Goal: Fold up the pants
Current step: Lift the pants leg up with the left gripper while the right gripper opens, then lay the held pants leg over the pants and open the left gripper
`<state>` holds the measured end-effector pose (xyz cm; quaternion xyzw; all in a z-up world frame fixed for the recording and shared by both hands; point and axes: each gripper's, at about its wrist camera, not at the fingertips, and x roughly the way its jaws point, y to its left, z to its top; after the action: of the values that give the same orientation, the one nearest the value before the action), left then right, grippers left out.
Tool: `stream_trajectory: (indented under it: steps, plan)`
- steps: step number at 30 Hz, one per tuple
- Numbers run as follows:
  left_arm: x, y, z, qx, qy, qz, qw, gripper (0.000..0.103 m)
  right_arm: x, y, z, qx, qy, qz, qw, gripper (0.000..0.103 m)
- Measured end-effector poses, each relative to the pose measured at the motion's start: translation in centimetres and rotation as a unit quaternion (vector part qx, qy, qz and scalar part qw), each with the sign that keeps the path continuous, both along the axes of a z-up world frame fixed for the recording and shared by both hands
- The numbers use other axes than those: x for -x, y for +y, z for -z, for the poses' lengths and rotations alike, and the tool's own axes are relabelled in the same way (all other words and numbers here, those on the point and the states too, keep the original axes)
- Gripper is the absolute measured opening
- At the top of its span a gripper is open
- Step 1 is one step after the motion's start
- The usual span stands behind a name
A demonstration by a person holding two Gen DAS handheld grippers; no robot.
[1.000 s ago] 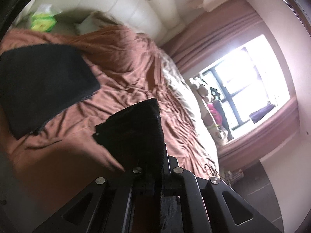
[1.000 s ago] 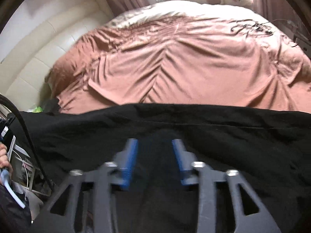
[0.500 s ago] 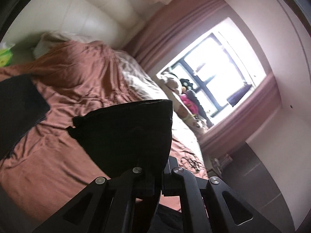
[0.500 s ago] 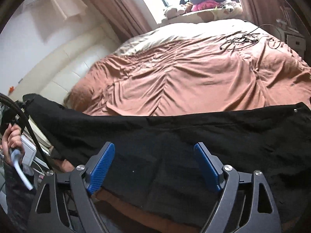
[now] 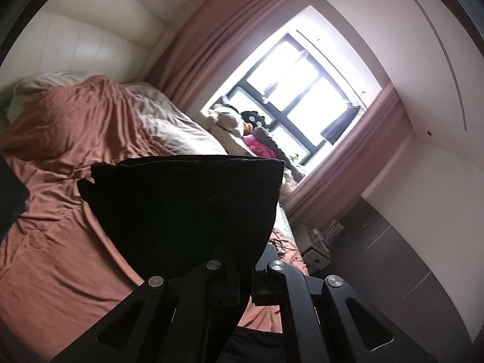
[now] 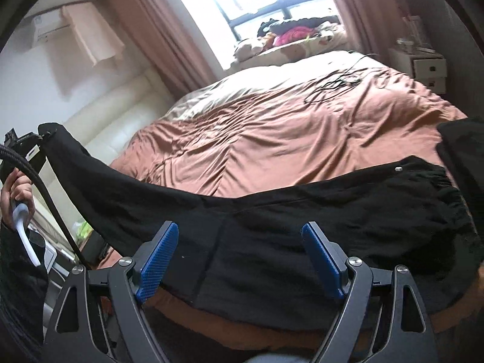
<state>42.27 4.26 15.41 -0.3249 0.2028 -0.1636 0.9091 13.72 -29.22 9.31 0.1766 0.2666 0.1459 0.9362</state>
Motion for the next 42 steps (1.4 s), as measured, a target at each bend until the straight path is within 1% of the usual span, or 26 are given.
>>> stream_trajectory:
  steps: [1,10,12,19,22,29,35,39,42]
  plan:
    - [-0.1,-0.7,-0.5,-0.001,-0.003,0.004,1.0000,0.003,0.2,0.1,0.0,0.000,-0.001,0.004,1.000,0.083]
    - [-0.8,-7.3,-3.8,-0.013,-0.016,0.042,0.9989,0.003,5.3,-5.1,0.6,-0.036,-0.014,0.046,0.998,0.083]
    - [-1.1,-8.6,-4.1,-0.017,-0.017,0.050,0.9985,0.003,6.7,-6.2,0.8,-0.043,-0.016,0.055,0.997,0.083]
    - [-1.8,-13.9,-4.6,-0.023,-0.013,0.078,0.9966,0.003,9.4,-9.3,1.8,-0.064,-0.019,0.083,0.994,0.083]
    - [-2.3,-16.3,-4.6,-0.031,-0.009,0.090,0.9954,0.003,10.1,-10.8,2.3,-0.074,-0.019,0.092,0.993,0.083]
    - [-2.3,-22.2,-5.0,-0.035,-0.005,0.127,0.9913,0.003,11.6,-13.6,3.7,-0.094,-0.017,0.113,0.989,0.083]
    - [-2.9,-27.5,-4.3,-0.037,0.006,0.161,0.9862,0.003,12.0,-15.8,5.1,-0.110,-0.010,0.131,0.985,0.083]
    - [-3.6,-30.9,-2.8,-0.038,0.020,0.187,0.9814,0.003,12.6,-17.5,6.2,-0.120,-0.004,0.144,0.982,0.083]
    - [-3.9,-33.5,-1.2,-0.042,0.036,0.203,0.9775,0.003,12.8,-18.4,6.8,-0.125,0.000,0.150,0.981,0.083]
